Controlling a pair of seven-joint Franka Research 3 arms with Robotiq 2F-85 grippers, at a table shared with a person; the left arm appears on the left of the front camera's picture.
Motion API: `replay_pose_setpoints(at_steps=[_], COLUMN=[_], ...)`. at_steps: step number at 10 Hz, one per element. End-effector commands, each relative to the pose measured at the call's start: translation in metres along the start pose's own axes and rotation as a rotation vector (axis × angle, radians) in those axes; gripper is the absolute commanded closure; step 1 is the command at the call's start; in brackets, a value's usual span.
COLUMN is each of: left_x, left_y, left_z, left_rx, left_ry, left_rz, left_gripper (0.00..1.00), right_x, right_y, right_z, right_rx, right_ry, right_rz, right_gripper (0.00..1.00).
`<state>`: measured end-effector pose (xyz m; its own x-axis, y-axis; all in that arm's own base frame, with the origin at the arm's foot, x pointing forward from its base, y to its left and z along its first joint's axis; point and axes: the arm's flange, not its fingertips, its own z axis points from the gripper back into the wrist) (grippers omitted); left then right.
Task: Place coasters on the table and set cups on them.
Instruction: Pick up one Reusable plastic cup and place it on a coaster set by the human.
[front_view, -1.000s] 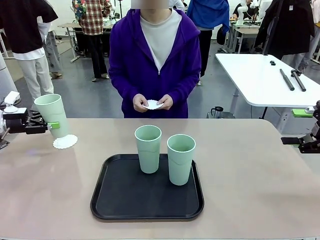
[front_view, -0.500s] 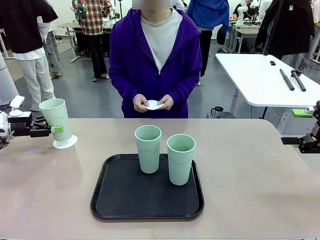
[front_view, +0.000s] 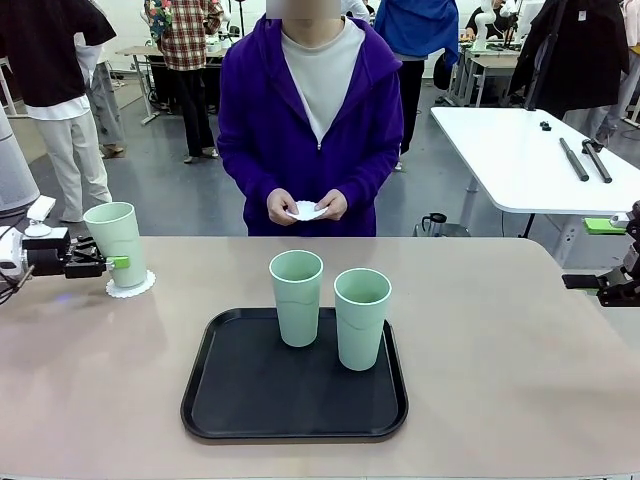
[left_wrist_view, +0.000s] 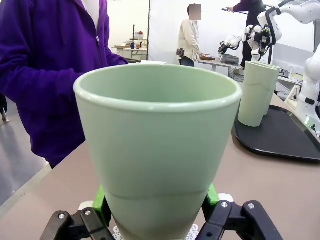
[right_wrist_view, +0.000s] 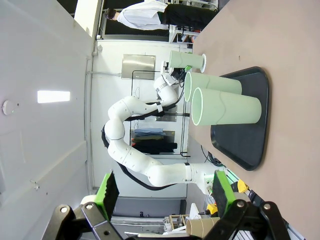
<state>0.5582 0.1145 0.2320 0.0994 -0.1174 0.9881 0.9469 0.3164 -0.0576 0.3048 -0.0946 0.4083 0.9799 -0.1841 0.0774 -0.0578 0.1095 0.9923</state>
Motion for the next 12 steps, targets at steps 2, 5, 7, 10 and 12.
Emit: replay_pose_setpoints(at_steps=[2, 5, 7, 10, 12], left_x=[-0.003, -0.008, -0.007, -0.004, 0.002], left_y=[0.007, 0.007, 0.008, 0.005, 0.004], left_z=[0.0, -0.002, -0.001, 0.001, 0.005], left_rx=[-0.013, -0.029, -0.043, -0.038, -0.026], left_ry=[0.003, 0.011, 0.02, 0.043, 0.082], left_rz=[-0.036, -0.021, -0.014, -0.017, -0.029], left_gripper=[0.15, 0.13, 0.0, 0.0, 0.0], right_x=[0.001, 0.001, 0.001, 0.001, 0.001], right_y=[-0.001, -0.001, -0.001, -0.001, -0.001], right_z=[0.0, 0.0, 0.0, 0.0, 0.0], right_rx=[0.01, 0.01, 0.01, 0.01, 0.01], right_ry=[-0.001, -0.001, -0.001, -0.001, -0.001], right_rz=[0.013, 0.013, 0.013, 0.013, 0.013], right_gripper=[0.0, 0.0, 0.0, 0.0, 0.0])
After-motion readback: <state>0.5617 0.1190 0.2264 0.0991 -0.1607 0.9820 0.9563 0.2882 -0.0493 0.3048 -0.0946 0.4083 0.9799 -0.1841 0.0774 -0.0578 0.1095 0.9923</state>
